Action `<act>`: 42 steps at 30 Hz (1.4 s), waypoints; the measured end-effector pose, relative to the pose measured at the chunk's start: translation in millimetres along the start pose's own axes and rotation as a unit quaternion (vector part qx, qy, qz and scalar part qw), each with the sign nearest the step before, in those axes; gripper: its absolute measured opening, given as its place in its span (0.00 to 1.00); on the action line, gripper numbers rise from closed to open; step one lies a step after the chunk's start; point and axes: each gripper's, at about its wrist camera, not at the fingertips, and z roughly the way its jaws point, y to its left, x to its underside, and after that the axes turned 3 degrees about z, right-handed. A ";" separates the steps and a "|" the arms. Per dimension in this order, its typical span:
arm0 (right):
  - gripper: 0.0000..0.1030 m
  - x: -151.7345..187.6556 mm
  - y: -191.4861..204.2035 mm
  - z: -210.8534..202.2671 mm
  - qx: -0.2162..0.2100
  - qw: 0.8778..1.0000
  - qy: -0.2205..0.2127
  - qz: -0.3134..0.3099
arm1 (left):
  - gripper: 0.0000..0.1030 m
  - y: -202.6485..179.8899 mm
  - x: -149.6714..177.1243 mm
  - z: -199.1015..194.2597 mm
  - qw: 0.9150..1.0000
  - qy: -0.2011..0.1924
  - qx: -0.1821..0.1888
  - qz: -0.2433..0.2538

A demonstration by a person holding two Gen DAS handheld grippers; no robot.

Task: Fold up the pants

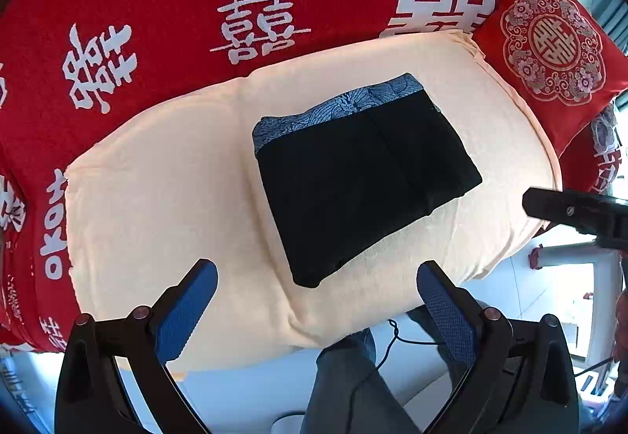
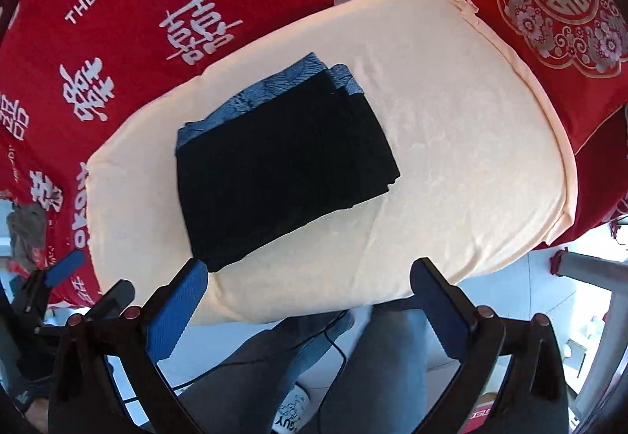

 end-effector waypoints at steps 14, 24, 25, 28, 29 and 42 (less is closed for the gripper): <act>1.00 -3.4 1.7 -28.4 0.036 0.997 0.001 -0.074 | 0.99 -24.3 -13.4 -14.2 0.998 0.005 -0.059 -0.021; 1.00 -23.0 -19.9 -38.3 0.050 0.995 0.005 -0.090 | 0.99 -49.4 -16.9 -21.7 0.996 0.010 -0.061 -0.059; 1.00 -24.6 -19.8 -39.4 0.053 0.994 0.001 -0.094 | 0.99 -48.9 -16.4 -23.2 0.996 0.010 -0.062 -0.067; 1.00 -24.9 -17.8 -38.6 0.057 0.993 -0.003 -0.107 | 0.99 -47.8 -12.9 -25.4 0.994 0.011 -0.059 -0.088; 1.00 -24.4 -17.5 -37.6 0.056 0.992 -0.001 -0.109 | 0.99 -48.3 -11.3 -25.8 0.994 0.012 -0.060 -0.092; 1.00 -18.1 -10.7 -31.8 0.064 0.988 0.011 -0.141 | 0.99 -48.2 1.4 -24.9 0.991 0.018 -0.064 -0.113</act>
